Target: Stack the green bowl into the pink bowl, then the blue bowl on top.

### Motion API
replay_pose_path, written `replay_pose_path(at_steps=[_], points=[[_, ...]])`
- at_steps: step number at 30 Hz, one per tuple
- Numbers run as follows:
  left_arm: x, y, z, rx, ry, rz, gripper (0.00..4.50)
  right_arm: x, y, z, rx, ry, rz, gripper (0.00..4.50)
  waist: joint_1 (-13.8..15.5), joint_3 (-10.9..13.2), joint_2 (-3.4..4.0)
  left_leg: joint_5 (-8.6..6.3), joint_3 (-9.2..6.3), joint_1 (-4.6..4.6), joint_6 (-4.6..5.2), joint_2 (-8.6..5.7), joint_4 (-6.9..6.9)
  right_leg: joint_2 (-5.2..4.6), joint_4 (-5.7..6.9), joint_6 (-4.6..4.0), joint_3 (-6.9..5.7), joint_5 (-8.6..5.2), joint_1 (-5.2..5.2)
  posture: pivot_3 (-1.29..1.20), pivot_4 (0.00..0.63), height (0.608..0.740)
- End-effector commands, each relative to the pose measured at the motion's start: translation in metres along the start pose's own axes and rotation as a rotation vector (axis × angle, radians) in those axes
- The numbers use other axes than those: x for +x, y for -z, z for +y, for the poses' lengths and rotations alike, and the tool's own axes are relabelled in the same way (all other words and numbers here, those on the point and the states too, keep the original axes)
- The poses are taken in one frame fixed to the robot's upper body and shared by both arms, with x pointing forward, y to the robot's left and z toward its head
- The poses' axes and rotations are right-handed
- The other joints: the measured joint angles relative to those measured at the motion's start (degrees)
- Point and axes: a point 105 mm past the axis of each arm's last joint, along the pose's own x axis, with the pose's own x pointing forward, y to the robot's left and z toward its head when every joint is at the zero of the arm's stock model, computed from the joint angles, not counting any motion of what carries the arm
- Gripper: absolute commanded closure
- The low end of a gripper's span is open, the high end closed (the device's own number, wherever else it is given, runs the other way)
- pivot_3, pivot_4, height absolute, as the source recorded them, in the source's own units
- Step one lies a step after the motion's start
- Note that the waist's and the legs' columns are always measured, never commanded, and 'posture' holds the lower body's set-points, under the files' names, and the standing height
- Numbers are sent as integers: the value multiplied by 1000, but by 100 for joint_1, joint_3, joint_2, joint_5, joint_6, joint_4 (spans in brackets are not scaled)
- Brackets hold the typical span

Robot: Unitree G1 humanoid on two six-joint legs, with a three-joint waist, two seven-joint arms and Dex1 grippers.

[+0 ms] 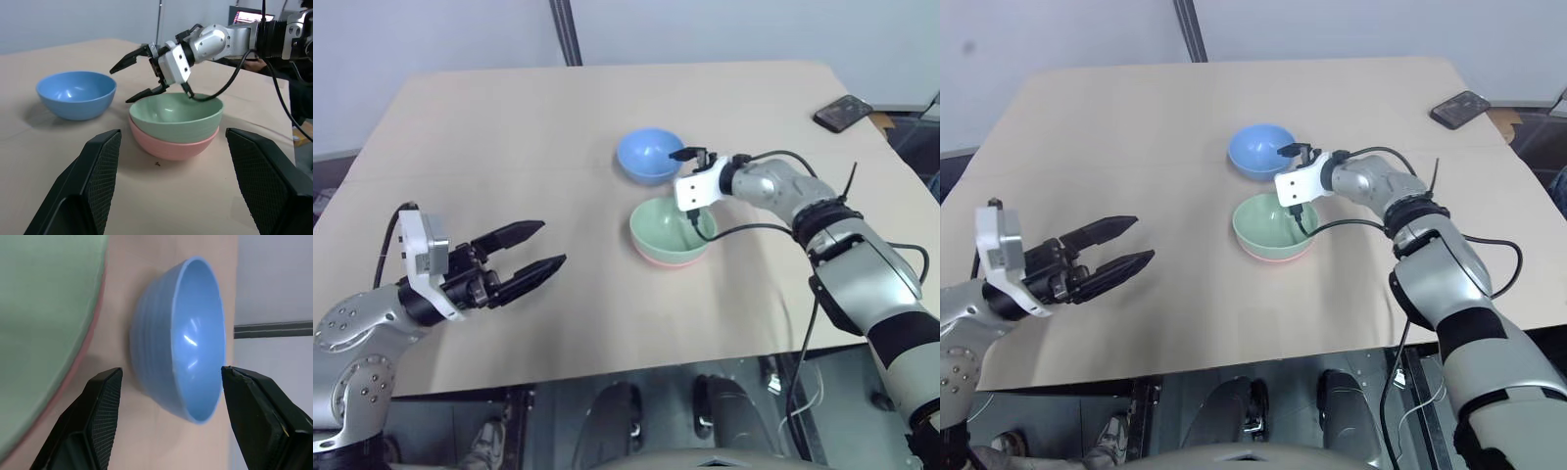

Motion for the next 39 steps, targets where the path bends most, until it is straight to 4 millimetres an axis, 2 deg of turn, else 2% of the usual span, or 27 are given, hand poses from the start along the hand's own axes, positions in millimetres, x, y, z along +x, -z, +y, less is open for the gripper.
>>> replay_pose_path(at_steps=[1,9,11,13,17,21,24,27,30,32,35,37,39], points=[[-2,-12,-6,42,-2,-29,868,3,-5,-18,-33,53,6,1113,1,0,0,0,0,0,0,0,0,0,0,0,0,0,0,0,150,740],[-6,-13,-10,46,-32,-27,868,11,-4,-10,-29,23,45,1113,-13,0,0,0,1,2,-1,1,-2,2,0,0,0,0,0,0,150,740],[-7,-14,-11,47,-39,-28,868,12,-3,-9,-33,21,56,1660,-14,0,1,0,0,1,-1,1,-2,2,0,0,0,0,0,0,150,740],[-7,-14,-12,47,-42,-29,868,12,-3,-8,-40,18,63,2409,-13,0,1,0,0,1,-1,1,-2,2,-1,0,0,0,0,0,150,740],[-8,-13,-13,47,-54,-30,868,13,-2,-6,-62,9,73,4465,-14,2,3,0,0,1,-1,1,-2,3,-1,0,0,0,-1,0,150,740],[-9,-12,-14,46,-65,-33,868,12,-5,-12,-87,17,56,4465,-16,2,3,0,1,1,-1,1,-3,3,-1,0,0,0,-2,0,150,740],[-8,-9,-15,41,-68,-35,868,5,-5,-25,-100,41,26,4465,-11,2,4,0,1,0,-1,1,-3,4,-1,0,0,0,-2,0,150,740],[-7,-7,-13,35,-73,-39,868,-20,-17,-52,73,34,-157,4465,14,7,7,0,-1,-1,-1,0,-3,3,-3,0,-1,0,-2,0,150,740],[-7,-4,-12,32,-74,-39,868,-49,-27,-62,195,-65,-326,4465,1,7,8,0,-3,-1,0,2,-4,6,-11,2,-3,1,4,0,150,740],[-5,-2,-9,29,-68,-41,868,-85,-36,-69,305,-172,-433,4465,15,6,8,0,-4,2,0,5,-6,7,-12,2,-5,1,7,0,150,740],[-1,2,-6,26,-48,-43,868,-133,-57,-54,367,-359,-494,4465,152,17,25,-1,-28,0,1,6,-6,-2,-18,1,-33,1,22,0,150,740],[2,3,-3,25,-33,-44,868,-147,-69,-43,407,-409,-479,4465,190,18,31,-3,-41,-6,4,-2,-6,-16,-20,1,-50,1,22,0,150,740],[5,4,-1,27,-17,-46,868,-151,-78,-29,429,-443,-449,4465,163,17,31,-3,-40,-2,5,-4,-5,-18,-16,0,-52,0,22,0,150,740]])
